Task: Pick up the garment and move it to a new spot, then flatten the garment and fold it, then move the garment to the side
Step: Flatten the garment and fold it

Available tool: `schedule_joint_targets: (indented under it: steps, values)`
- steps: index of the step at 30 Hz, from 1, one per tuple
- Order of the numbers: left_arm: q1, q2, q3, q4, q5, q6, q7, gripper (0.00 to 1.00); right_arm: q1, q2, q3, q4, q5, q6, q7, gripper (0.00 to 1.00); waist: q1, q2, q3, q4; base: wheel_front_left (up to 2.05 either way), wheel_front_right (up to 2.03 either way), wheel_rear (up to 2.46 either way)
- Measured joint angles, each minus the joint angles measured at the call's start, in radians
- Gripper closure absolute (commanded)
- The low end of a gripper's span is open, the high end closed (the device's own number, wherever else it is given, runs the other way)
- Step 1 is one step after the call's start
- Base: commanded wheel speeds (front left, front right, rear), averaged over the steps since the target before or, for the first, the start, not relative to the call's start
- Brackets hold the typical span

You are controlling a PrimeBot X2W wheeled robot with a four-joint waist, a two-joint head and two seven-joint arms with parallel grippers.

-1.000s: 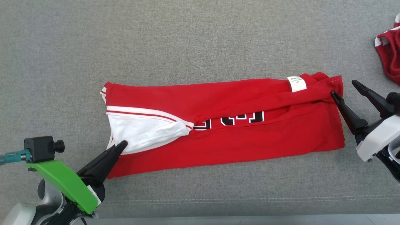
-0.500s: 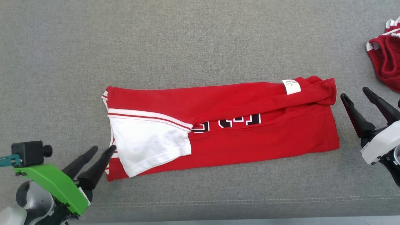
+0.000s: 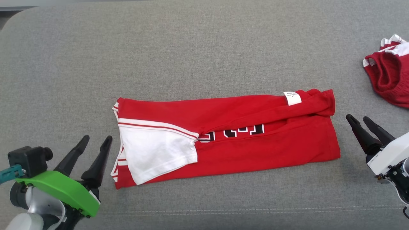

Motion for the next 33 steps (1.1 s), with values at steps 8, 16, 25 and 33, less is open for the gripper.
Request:
schedule_joint_targets:
  steps: [8,16,25,33]
  values:
    - [0.028,-0.021,-0.047,-0.004,0.045,0.020,-0.016,0.00,-0.020,-0.031,0.015,0.018,0.040,0.006,0.139,0.00,0.0000,0.0000,-0.027,0.018,0.00,0.00,0.00]
    - [0.028,-0.043,-0.089,-0.024,0.052,0.025,-0.014,0.00,-0.127,-0.037,0.025,0.048,0.060,-0.012,0.257,0.00,0.0000,0.0000,-0.010,0.040,0.00,0.00,0.00]
    - [0.028,-0.059,-0.095,-0.030,0.052,0.032,-0.014,0.00,-0.188,0.004,0.076,0.109,0.060,-0.039,0.364,0.00,0.0000,0.0000,0.034,0.064,0.00,0.00,0.00]
    - [0.026,-0.062,-0.083,-0.029,0.063,0.033,-0.015,0.00,-0.225,0.030,0.091,0.161,0.060,-0.038,0.401,0.00,0.0000,0.0000,0.054,0.071,0.00,0.00,0.00]
